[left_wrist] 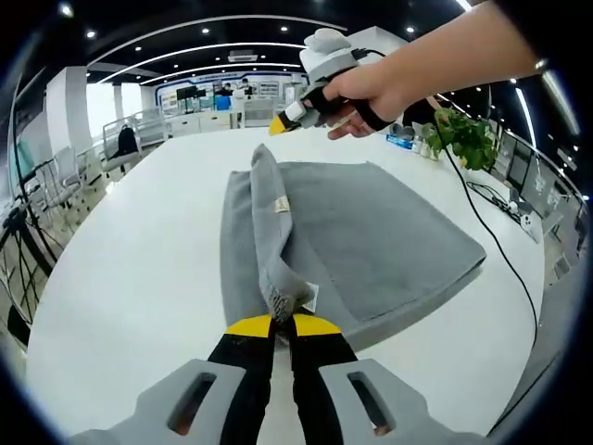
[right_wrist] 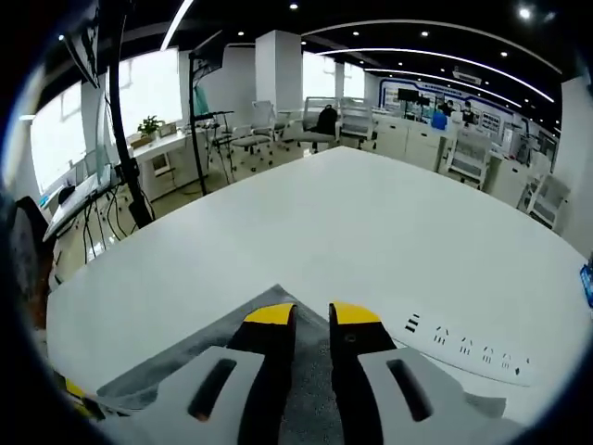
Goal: Fold the towel on the table until its edges align and the towel forms a compact rectangular stack.
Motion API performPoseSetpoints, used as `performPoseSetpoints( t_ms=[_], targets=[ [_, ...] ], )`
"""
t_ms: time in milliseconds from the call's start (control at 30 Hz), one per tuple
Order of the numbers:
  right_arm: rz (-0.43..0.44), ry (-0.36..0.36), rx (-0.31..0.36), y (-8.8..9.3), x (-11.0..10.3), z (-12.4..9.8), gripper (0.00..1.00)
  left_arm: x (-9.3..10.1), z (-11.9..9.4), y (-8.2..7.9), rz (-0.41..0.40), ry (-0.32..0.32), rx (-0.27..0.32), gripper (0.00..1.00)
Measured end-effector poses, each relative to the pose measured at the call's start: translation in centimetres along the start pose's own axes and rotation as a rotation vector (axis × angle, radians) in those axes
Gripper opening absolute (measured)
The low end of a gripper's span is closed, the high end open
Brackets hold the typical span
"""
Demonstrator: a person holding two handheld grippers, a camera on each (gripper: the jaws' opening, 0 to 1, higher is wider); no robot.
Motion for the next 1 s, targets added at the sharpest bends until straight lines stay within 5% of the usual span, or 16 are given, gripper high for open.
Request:
performPoseSetpoints(
  t_ms=[700,900,1000],
  targets=[
    [0.010,0.027,0.006,0.0,1.7,-3.1,0.13,-2.0,-1.8,0.7,0.030,-0.092,-0.011,0.19],
    [0.014,0.047,0.006,0.0,3.5,-5.4,0.13,-1.9,-2.3,0.7,0.071,-0.094,-0.007,0.19],
    [0.012,0.055,0.006,0.1,4.1,-6.0,0.13,-0.7,-2.4,0.8,0.069,-0.045,-0.010,0.19]
  ],
)
Point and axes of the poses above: the point that each gripper's makers call its tool centre point, and the gripper's own axes: z roughly forward along the fingers, x roughly to its right, y roughly out of its underside, the point moved 3 cm from there along -z, roughly backward along the fingers, and after that the axes turned 2 degrees about x, right-handed, at the moved point
